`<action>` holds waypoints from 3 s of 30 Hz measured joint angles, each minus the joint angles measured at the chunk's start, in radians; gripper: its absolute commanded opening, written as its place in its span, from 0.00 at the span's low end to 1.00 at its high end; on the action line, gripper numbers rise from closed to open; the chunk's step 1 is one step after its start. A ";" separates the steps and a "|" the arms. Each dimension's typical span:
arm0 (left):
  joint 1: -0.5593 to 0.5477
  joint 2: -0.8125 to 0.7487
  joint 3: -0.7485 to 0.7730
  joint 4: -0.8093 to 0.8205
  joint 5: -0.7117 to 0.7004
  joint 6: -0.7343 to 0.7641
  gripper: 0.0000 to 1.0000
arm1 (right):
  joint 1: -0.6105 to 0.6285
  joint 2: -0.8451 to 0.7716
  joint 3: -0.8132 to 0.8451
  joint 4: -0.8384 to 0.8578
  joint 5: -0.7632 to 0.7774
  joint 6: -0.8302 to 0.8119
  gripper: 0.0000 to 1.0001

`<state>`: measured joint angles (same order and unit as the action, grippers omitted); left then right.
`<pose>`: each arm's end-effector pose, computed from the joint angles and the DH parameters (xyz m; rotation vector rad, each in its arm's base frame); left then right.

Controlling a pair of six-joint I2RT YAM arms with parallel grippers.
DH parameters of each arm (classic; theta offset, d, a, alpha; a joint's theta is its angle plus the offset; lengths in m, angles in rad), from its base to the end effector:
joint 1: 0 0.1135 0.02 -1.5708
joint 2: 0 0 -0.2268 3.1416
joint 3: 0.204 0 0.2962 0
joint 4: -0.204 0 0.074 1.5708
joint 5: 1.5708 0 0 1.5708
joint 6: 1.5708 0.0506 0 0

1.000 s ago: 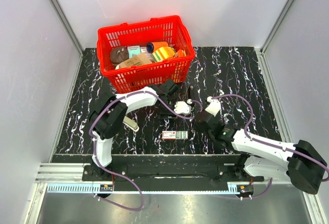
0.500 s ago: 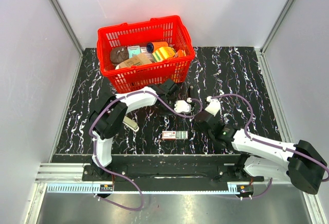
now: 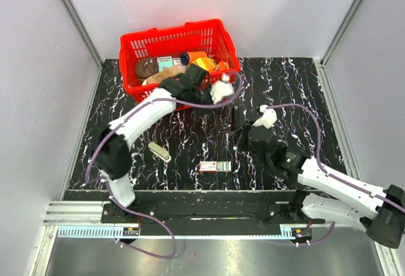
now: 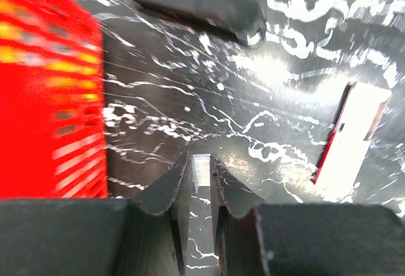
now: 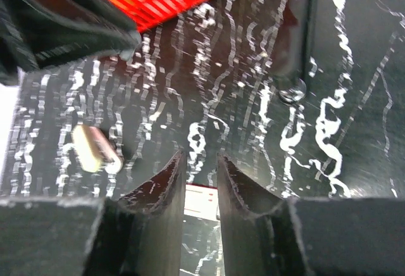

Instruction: Unload the staples from the stapler

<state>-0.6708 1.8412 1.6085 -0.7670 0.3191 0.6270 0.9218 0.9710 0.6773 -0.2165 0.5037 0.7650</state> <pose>0.3369 -0.2876 0.2209 1.6349 1.9565 -0.4261 0.1949 0.2165 0.2164 0.1465 2.0504 0.5424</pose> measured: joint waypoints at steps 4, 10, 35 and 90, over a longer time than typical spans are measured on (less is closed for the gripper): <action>0.081 -0.181 0.090 0.001 0.100 -0.172 0.18 | 0.000 -0.026 0.094 -0.006 -0.052 -0.048 0.39; 0.268 -0.513 0.001 0.196 0.407 -0.578 0.19 | -0.016 -0.021 0.289 0.015 -0.242 -0.113 0.46; 0.284 -0.649 -0.422 0.928 0.765 -1.508 0.20 | -0.020 0.070 0.355 0.363 -0.656 -0.113 0.46; 0.315 -0.635 -0.360 0.089 0.231 -0.509 0.63 | -0.001 0.396 0.288 -0.288 -0.286 0.051 0.00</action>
<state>-0.3557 1.2064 1.2488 -0.6781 0.5499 0.1184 0.9207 1.3666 0.9657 -0.5045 0.2176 0.8165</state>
